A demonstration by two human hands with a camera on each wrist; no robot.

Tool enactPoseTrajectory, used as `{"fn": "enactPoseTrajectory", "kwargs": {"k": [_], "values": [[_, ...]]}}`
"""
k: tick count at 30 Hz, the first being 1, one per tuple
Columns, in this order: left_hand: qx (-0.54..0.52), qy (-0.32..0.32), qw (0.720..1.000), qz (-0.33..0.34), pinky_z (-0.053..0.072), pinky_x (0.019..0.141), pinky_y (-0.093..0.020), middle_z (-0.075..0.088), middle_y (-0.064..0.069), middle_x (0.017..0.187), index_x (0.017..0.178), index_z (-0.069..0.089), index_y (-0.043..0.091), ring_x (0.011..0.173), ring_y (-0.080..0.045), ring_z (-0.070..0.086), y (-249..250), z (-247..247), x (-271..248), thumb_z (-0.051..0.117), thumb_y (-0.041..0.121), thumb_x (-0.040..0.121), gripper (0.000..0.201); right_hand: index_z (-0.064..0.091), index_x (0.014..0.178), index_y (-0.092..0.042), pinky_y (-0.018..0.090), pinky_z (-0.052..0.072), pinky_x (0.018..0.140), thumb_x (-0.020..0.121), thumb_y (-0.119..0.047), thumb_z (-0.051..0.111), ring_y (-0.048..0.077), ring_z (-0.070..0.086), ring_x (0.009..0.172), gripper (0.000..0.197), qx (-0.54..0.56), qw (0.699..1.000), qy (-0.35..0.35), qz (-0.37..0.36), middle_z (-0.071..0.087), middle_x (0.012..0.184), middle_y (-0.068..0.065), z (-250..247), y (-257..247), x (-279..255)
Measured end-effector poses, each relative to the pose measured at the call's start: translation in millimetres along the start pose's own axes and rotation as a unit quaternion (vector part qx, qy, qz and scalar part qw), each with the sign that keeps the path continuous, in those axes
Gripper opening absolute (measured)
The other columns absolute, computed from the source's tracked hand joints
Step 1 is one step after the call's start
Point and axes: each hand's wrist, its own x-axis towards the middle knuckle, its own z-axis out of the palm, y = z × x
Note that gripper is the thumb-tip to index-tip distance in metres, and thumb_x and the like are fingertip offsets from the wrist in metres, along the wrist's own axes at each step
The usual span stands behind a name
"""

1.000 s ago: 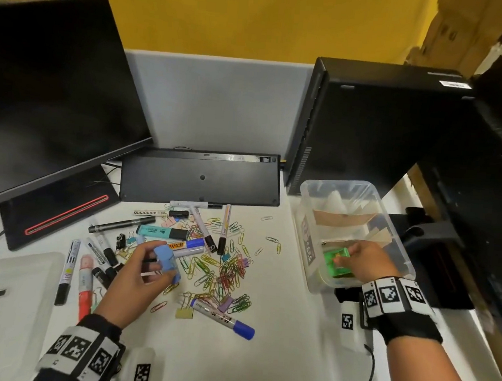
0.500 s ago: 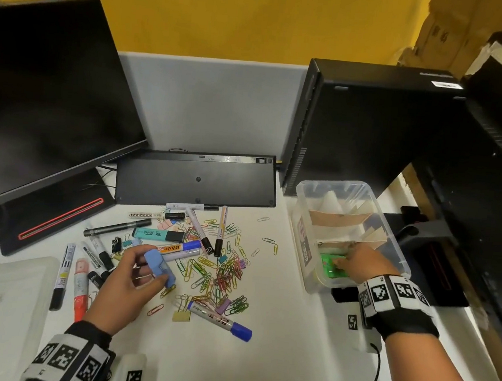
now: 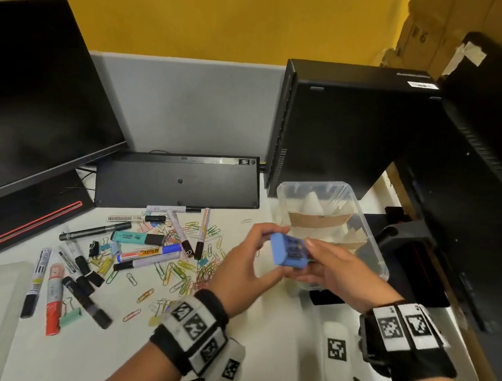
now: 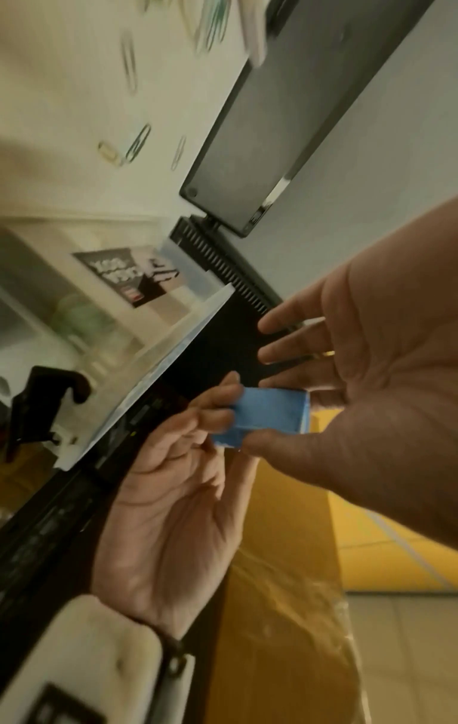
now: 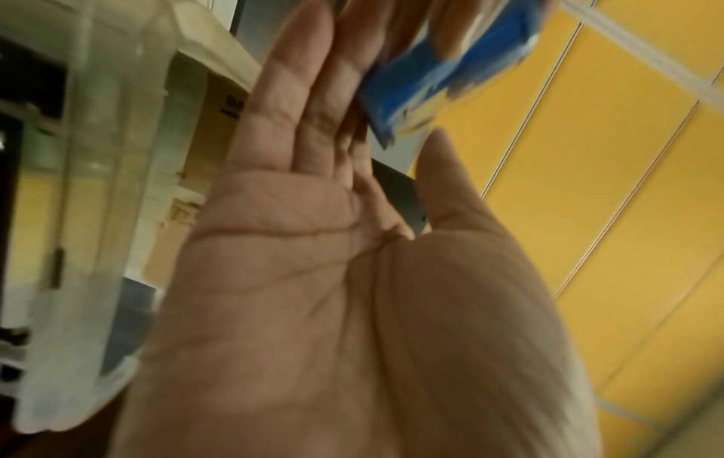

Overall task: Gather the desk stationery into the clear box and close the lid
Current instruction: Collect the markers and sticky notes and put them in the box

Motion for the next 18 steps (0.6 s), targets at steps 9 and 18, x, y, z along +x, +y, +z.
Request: {"fn": "enactPoseTrajectory", "kwargs": {"k": [9,18], "values": [[0.273,-0.083,0.958,0.0,0.01,0.121,-0.037,-0.003,0.005,0.16,0.15,0.008,0.023,0.146,-0.01,-0.008,-37,72,30,0.041,0.04,0.097,0.065,0.049,0.101,-0.022,0.036,0.052,0.073,0.089,-0.027,0.06,0.021,0.063,0.084,0.017,-0.37,0.874,0.313,-0.027,0.063,0.094,0.002,-73,17,-18],[0.344,-0.102,0.933,0.026,0.01,0.12,-0.044,-0.011,0.004,0.159,0.151,0.01,0.019,0.143,-0.01,-0.021,-58,78,29,0.026,0.043,0.1,0.059,0.058,0.11,-0.006,0.035,0.047,0.076,0.094,-0.028,0.05,0.035,0.061,0.097,0.028,-0.507,0.807,0.277,0.123,0.063,0.105,0.018,-64,32,22]]}}
